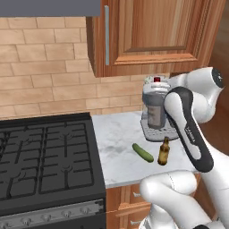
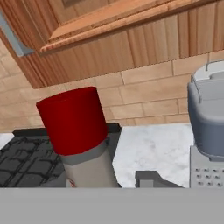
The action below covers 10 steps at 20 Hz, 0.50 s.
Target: Place the beer and liquor on the top shelf of the fridge to keep them out of children's reach, and place the cucumber on lower shelves for easy access.
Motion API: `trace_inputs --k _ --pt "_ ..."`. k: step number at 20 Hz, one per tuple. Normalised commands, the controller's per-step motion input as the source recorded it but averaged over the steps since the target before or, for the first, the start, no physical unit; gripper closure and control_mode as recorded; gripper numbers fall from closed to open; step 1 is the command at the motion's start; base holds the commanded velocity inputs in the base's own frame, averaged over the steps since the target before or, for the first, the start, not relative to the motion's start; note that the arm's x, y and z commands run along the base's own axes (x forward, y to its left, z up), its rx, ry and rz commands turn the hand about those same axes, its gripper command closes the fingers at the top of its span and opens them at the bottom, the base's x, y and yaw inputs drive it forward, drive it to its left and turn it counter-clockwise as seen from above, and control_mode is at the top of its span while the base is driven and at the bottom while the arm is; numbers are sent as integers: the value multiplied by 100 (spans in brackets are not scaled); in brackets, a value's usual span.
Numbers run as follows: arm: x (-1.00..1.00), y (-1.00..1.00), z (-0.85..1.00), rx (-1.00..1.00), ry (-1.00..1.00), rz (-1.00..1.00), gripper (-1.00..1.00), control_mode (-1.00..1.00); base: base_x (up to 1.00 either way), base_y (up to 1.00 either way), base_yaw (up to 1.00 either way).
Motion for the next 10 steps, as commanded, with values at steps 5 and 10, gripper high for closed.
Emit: trace_inputs --k 5,10 --pt "-46 0 0 -11 6 -34 100 -100 0 0 0" --pt "-50 -3 -5 -4 -1 -24 100 -100 0 0 0"
